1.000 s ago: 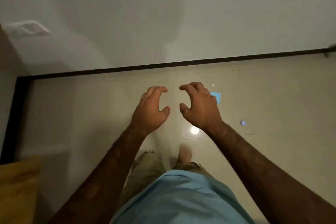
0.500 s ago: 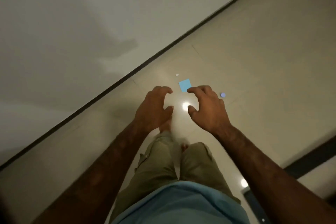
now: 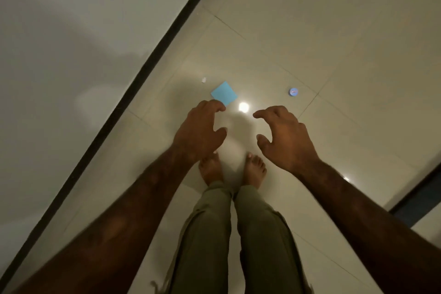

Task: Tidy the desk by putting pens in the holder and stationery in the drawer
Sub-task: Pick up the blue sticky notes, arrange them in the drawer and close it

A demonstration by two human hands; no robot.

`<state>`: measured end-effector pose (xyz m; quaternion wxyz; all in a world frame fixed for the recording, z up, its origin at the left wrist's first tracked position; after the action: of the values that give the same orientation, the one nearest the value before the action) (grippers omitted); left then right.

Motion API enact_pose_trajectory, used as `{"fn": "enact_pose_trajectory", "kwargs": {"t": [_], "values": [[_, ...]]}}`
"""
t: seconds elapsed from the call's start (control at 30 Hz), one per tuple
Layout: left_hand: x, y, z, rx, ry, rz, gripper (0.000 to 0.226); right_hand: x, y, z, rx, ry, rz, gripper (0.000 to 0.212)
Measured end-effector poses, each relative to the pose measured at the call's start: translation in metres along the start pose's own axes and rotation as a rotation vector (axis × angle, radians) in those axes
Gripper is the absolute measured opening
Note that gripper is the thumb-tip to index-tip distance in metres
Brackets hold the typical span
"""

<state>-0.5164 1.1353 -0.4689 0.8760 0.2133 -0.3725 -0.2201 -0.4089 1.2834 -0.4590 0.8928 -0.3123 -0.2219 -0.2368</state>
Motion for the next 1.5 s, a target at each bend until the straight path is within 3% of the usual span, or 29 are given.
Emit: {"fn": "enact_pose_trajectory", "kwargs": {"t": [0.33, 0.6, 0.83, 1.03, 1.17, 1.23, 1.33, 1.5], "values": [[-0.199, -0.097, -0.138, -0.125, -0.035, 0.022, 0.053, -0.170, 0.133, -0.117, -0.064, 0.063, -0.040, 0.053], [-0.298, -0.184, -0.207, -0.333, -0.025, 0.122, 0.074, -0.274, 0.142, -0.235, -0.110, 0.027, 0.009, 0.059], [-0.339, -0.199, -0.228, -0.618, 0.066, 0.098, 0.095, -0.332, 0.155, -0.270, -0.099, 0.076, -0.107, 0.064], [-0.342, -0.204, -0.231, -0.476, 0.108, 0.108, 0.091, -0.340, 0.152, -0.283, -0.238, 0.085, -0.128, 0.058], [-0.337, -0.198, -0.234, -0.398, 0.106, 0.054, 0.059, -0.341, 0.168, -0.270, -0.428, 0.173, -0.176, 0.025], [-0.334, -0.185, -0.237, -0.280, 0.097, -0.042, 0.040, -0.333, 0.175, -0.258, -0.471, 0.212, -0.160, 0.023], [-0.330, -0.161, -0.250, 0.018, -0.015, -0.099, 0.017, -0.316, 0.198, -0.233, -0.404, 0.247, -0.162, 0.030], [-0.339, -0.114, -0.277, 0.174, -0.059, -0.060, 0.020, -0.286, 0.274, -0.171, -0.151, 0.385, -0.247, 0.041]]}}
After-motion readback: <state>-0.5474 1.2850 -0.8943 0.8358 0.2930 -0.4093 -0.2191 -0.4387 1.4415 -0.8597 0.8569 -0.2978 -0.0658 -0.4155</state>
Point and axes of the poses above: each hand's wrist, its own x-axis away from the middle knuckle, its own z-axis out of the back of the hand, y = z × x, the point moved 10 cm from there along -x, towards the middle knuckle, and after that the axes turned 3 degrees about -x, right-handed, at the moved point
